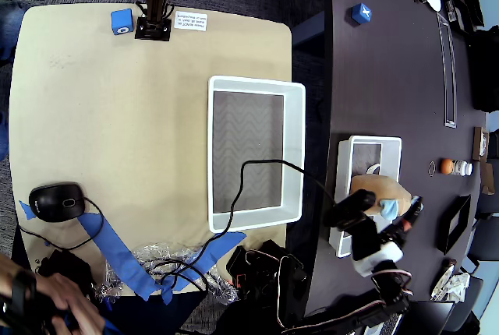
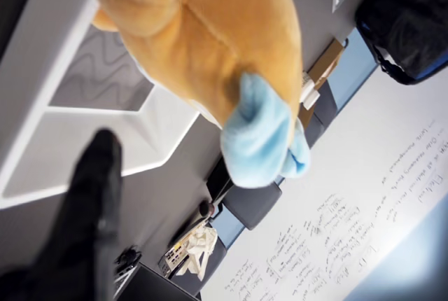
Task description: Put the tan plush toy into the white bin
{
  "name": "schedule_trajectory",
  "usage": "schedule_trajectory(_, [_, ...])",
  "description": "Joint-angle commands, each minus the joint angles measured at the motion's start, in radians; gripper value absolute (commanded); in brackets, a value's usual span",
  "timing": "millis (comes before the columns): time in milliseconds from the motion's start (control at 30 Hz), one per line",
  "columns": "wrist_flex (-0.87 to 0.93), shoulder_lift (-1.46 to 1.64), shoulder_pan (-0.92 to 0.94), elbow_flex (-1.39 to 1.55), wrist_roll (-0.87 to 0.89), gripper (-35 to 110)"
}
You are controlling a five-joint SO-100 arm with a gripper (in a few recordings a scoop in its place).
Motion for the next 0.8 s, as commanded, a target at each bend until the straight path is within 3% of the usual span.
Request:
schedule_trajectory(0, [0.012,0.011,0.018,-0.150,0.015,76])
schedule_trajectory(233, [0.014,0.009,0.054,-0.190,0.094,76])
schedule_trajectory(533, [0.014,0.011,0.339,-0.204,0.334,76])
schedule_trajectory(767, [0.011,-0.029,0.410,-0.265,0.462,76])
